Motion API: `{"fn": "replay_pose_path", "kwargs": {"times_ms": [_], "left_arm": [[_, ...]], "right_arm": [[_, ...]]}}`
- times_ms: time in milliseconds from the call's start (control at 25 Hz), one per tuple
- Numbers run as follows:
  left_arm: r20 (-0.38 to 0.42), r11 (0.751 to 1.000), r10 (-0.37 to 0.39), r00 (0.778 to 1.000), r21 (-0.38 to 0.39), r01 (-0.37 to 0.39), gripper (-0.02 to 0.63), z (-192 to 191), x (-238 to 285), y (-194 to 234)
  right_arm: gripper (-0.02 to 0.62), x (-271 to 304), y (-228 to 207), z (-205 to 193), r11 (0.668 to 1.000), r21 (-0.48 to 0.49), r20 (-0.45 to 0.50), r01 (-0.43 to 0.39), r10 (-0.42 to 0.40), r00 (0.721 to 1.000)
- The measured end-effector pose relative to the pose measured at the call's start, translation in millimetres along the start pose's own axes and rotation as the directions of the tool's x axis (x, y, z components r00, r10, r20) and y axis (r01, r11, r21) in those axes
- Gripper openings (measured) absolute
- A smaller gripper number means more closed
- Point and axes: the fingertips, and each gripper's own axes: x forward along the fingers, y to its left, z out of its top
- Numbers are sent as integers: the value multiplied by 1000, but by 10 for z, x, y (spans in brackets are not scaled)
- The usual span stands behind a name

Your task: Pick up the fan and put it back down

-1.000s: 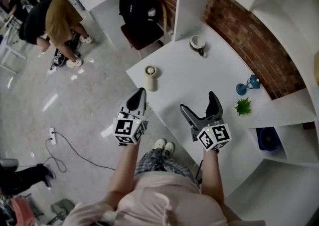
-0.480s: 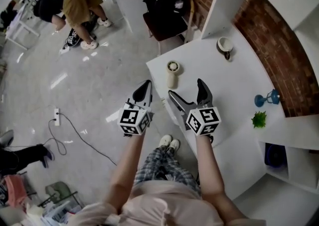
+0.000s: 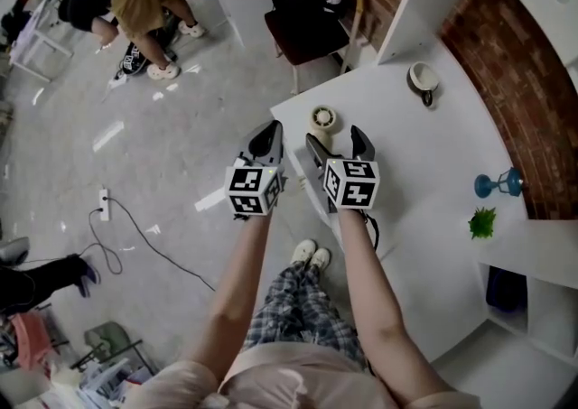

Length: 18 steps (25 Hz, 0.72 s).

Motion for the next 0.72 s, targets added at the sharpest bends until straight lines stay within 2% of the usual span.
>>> {"fn": "replay_pose_path", "kwargs": {"times_ms": [200, 480, 720], "left_arm": [[-36, 999, 15, 999, -28, -16, 28, -224, 108, 78], [-57, 999, 8, 998, -44, -10, 28, -497, 102, 73], [-81, 998, 5, 997, -58, -10, 28, -697, 121, 96]], "right_arm": [[428, 264, 3, -362, 998, 8, -96, 56, -55, 994], [391, 493, -50, -668, 992, -10, -170, 129, -129, 977], [377, 611, -21, -803, 989, -27, -225, 146, -148, 963]]}}
